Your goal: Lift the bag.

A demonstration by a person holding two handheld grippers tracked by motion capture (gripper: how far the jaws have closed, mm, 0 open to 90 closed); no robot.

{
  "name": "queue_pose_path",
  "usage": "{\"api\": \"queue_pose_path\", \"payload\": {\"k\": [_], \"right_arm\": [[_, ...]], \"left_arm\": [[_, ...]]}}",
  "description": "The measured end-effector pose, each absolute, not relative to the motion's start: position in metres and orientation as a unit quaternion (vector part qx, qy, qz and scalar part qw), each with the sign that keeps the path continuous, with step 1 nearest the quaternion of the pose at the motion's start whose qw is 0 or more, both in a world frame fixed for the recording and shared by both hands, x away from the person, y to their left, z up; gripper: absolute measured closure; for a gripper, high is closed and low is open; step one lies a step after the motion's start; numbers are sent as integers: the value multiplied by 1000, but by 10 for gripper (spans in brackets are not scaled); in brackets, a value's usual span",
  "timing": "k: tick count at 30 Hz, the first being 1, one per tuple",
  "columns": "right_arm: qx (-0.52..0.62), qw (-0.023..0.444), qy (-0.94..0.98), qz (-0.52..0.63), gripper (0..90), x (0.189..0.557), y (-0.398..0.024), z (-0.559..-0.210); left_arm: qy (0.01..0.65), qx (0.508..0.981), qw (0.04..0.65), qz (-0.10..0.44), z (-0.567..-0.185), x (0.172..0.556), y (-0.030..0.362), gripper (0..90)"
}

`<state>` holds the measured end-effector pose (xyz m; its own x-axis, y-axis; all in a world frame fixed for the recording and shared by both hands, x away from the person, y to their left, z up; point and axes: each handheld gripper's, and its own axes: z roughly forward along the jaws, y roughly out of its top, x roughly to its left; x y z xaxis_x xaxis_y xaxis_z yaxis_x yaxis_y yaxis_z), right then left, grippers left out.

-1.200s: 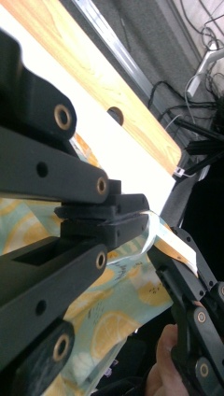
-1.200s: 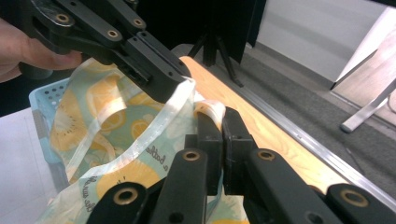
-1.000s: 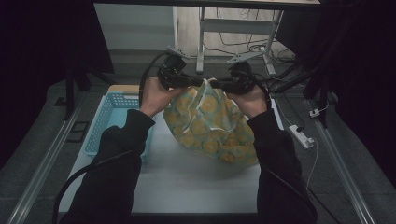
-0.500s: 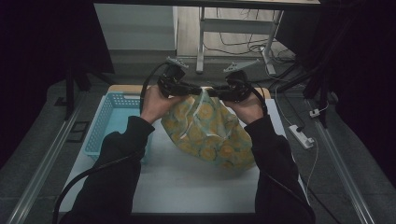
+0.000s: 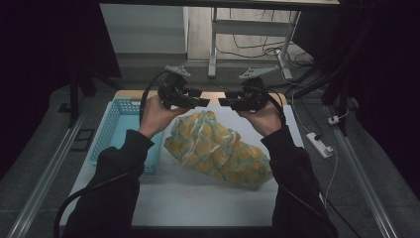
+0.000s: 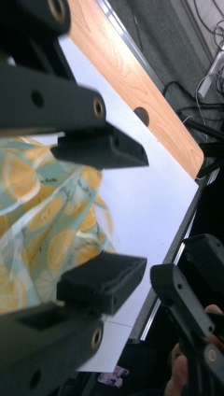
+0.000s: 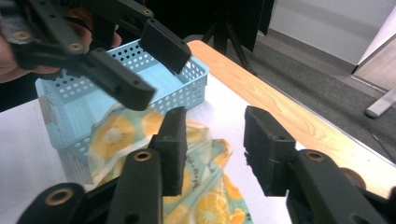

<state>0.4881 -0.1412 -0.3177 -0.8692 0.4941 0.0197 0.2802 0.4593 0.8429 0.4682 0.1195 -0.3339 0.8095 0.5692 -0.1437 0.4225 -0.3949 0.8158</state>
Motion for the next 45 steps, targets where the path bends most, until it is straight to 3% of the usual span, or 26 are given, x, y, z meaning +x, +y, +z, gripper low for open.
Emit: {"api": "queue_pose_path", "payload": {"k": [10, 17, 29, 37, 45], "right_arm": [[234, 106, 842, 474, 464, 479, -146, -326], [230, 99, 842, 478, 381, 469, -150, -334], [233, 88, 846, 470, 248, 457, -153, -354], [239, 98, 849, 461, 74, 447, -153, -371], [241, 96, 846, 466, 37, 438, -158, -395]], "left_arm": [[302, 836, 450, 87, -347, 446, 130, 189], [311, 839, 436, 91, -359, 427, 142, 106], [326, 834, 439, 75, -386, 402, 173, 6], [337, 826, 445, 77, -405, 386, 190, 0], [349, 817, 453, 78, -425, 369, 201, 0]]}}
